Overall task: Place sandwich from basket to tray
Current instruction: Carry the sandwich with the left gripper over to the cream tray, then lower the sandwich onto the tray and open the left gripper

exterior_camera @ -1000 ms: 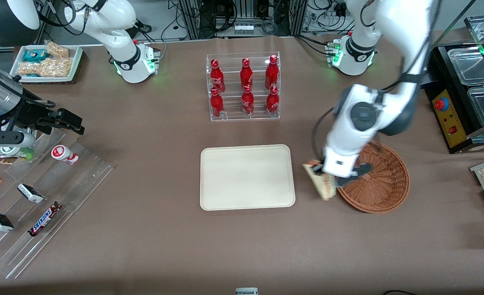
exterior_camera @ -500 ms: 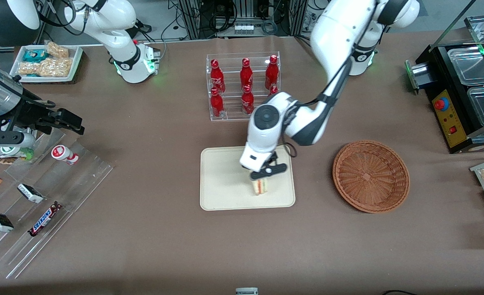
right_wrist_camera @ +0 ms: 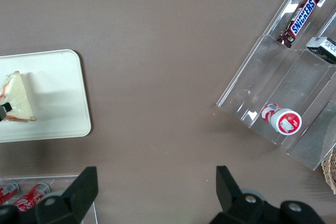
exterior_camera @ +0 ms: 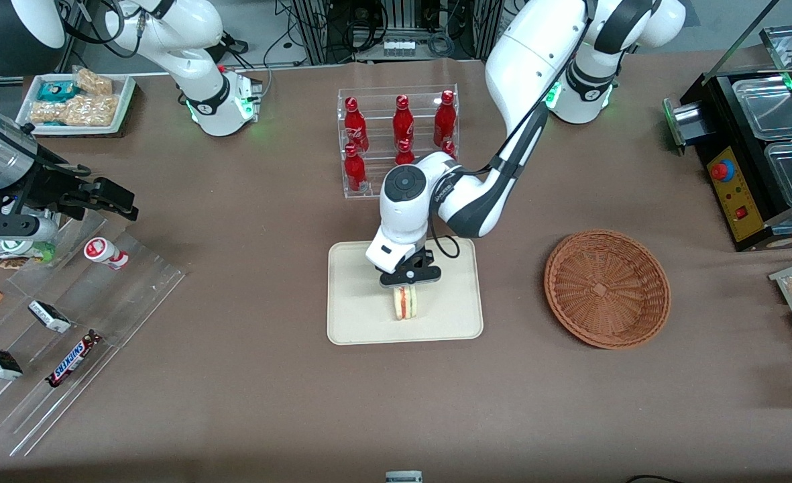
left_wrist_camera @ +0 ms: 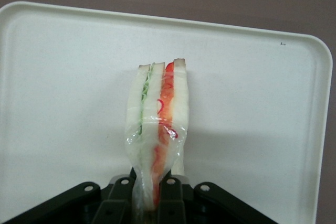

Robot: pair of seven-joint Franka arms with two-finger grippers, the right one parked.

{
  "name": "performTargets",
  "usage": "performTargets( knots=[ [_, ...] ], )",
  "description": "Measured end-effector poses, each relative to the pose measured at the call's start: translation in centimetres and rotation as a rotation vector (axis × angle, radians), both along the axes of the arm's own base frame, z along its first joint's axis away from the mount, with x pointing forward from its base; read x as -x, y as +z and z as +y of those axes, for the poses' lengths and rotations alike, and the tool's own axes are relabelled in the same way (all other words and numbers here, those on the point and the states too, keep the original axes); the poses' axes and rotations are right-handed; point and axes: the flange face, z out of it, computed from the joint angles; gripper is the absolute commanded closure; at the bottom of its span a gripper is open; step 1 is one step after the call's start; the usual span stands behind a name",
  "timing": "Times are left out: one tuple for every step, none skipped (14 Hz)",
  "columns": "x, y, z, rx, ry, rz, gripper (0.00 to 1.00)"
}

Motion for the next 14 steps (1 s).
performTargets(
  knots=[
    [0.0, -0.2, 0.0, -0.005, -0.019, 0.001, 0.73],
    [0.0, -0.4, 0.0, -0.008, -0.026, 0.003, 0.47],
    [0.1, -0.6, 0.1, -0.010, -0.029, 0.005, 0.17],
    [0.1, -0.7, 0.1, -0.011, -0.029, 0.006, 0.00],
    [0.1, -0.8, 0.1, -0.012, -0.030, 0.007, 0.00],
    [0.2, -0.8, 0.0, -0.012, -0.031, 0.007, 0.00],
    [0.2, -0.5, -0.2, -0.009, -0.032, 0.004, 0.00],
    [0.2, 0.2, -0.4, -0.002, -0.031, -0.002, 0.00],
    [0.1, 1.2, -0.4, 0.000, -0.027, -0.007, 0.00],
    [-0.1, 2.8, -0.2, -0.001, -0.022, -0.012, 0.00],
    [-0.5, 5.1, 0.2, 0.000, -0.013, -0.022, 0.00],
    [-1.0, 7.8, 0.9, 0.000, 0.001, -0.031, 0.00],
    [-1.4, 10.7, 1.8, 0.001, 0.018, -0.040, 0.00],
    [-1.6, 13.7, 2.7, 0.007, 0.032, -0.052, 0.00]
  ],
)
